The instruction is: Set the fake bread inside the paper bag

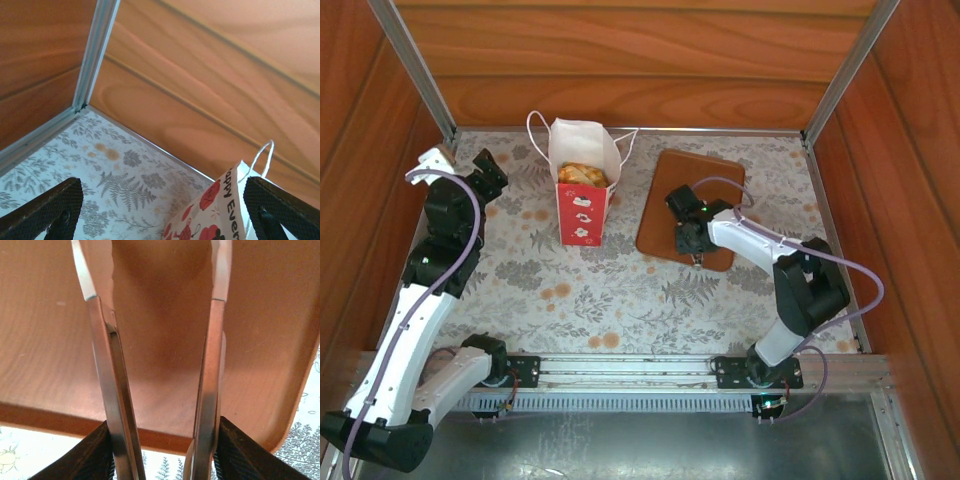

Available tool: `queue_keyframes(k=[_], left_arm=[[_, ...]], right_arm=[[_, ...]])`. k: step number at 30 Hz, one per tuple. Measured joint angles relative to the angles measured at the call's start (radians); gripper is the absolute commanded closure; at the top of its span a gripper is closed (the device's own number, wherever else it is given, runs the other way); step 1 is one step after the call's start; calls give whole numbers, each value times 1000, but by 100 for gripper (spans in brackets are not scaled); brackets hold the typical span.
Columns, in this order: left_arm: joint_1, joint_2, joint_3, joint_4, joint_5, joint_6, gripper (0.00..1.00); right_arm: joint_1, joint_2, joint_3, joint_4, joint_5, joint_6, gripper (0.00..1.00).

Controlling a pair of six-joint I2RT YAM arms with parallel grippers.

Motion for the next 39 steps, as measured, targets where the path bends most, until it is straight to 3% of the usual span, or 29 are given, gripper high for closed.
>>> queue_keyframes(k=[16,26,29,39], left_arm=[[0,-40,0,-30,-97,78,12],[0,-61,0,-32,-129,80,12],[0,-56,-2,-32,-143,80,12],[26,-48,-176,34,-226,53,1]], right_arm=[[-1,43,-84,42,-51,95,16],[-2,37,-84,37,-61,116,5],[-2,-15,-84,11,-56,121,0],[-57,-330,-71,-40,62,87,0]])
